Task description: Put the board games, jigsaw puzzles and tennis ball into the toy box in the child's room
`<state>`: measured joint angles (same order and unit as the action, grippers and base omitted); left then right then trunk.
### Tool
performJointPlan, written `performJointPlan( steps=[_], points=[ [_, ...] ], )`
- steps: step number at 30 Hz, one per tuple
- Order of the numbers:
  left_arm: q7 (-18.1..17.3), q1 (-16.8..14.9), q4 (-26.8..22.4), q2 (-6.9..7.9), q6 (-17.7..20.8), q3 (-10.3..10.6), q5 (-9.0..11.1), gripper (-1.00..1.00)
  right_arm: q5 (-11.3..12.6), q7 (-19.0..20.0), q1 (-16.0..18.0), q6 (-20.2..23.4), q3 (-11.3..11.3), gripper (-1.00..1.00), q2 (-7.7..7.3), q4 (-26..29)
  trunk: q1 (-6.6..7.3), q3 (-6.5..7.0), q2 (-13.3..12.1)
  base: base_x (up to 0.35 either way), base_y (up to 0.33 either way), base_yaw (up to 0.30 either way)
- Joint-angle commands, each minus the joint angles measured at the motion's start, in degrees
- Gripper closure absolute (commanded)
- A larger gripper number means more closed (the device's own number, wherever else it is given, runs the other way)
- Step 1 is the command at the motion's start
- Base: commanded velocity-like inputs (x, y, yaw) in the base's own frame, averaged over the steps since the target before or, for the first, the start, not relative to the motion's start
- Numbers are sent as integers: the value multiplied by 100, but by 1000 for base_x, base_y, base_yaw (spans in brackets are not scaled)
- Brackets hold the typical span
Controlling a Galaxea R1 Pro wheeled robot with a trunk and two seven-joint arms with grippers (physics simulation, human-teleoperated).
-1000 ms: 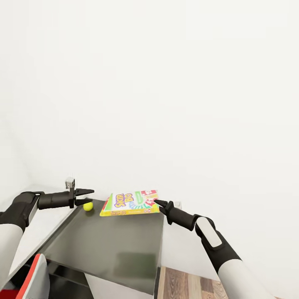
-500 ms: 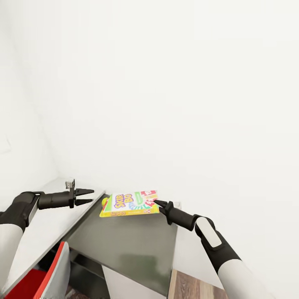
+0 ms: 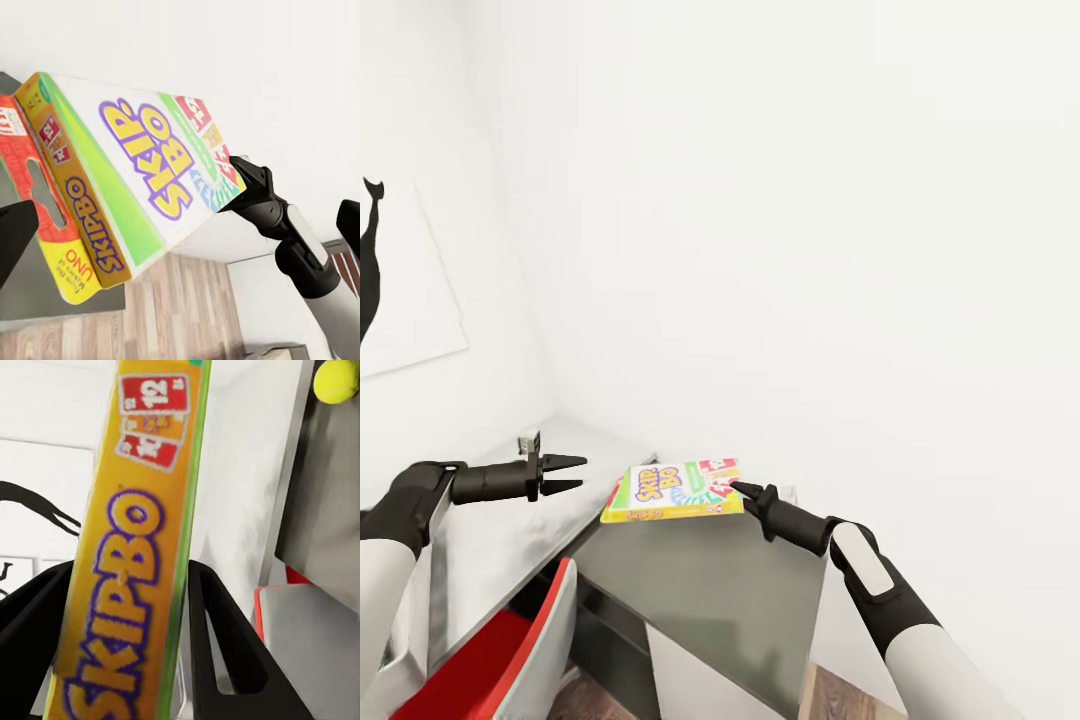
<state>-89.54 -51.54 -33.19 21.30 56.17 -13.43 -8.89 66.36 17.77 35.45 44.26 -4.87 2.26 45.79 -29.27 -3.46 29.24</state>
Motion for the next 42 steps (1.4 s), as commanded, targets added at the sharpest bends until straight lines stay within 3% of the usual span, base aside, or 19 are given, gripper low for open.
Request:
performJointPlan(
  steps=[1, 6, 11, 16, 23, 42],
  points=[
    [-46, -5, -4, -3, 60, -20, -63, -100, 22, 24, 4, 22, 4, 100, 1, 0, 20, 7, -31, 0, 0, 236],
    [-46, -5, -4, -3, 60, -19, -62, -100, 25, 24, -3, 22, 17, 100, -11, 65, 130, 97, -231, 0, 0, 69],
    [-46, -5, -4, -3, 60, -22, -65, -100, 25, -17, 12, 9, 28, 100, -30, 648, 239, 186, -432, 0, 0, 6],
    [-46, -5, -4, -3, 60, -21, -65, -100, 20, -14, 15, 4, 29, 100, -19, 787, 349, 276, -632, 0, 0, 0],
    [-46, -5, -4, -3, 60, -24, -68, -100, 18, -40, 15, 4, 20, 100, -4, 799, 349, 276, -632, 0, 0, 34],
    [-46, -5, -4, 66, 60, -37, -69, -100, 17, -55, 15, -12, 3, 100, 19, 800, 349, 276, -632, 0, 0, 281]
  ],
)
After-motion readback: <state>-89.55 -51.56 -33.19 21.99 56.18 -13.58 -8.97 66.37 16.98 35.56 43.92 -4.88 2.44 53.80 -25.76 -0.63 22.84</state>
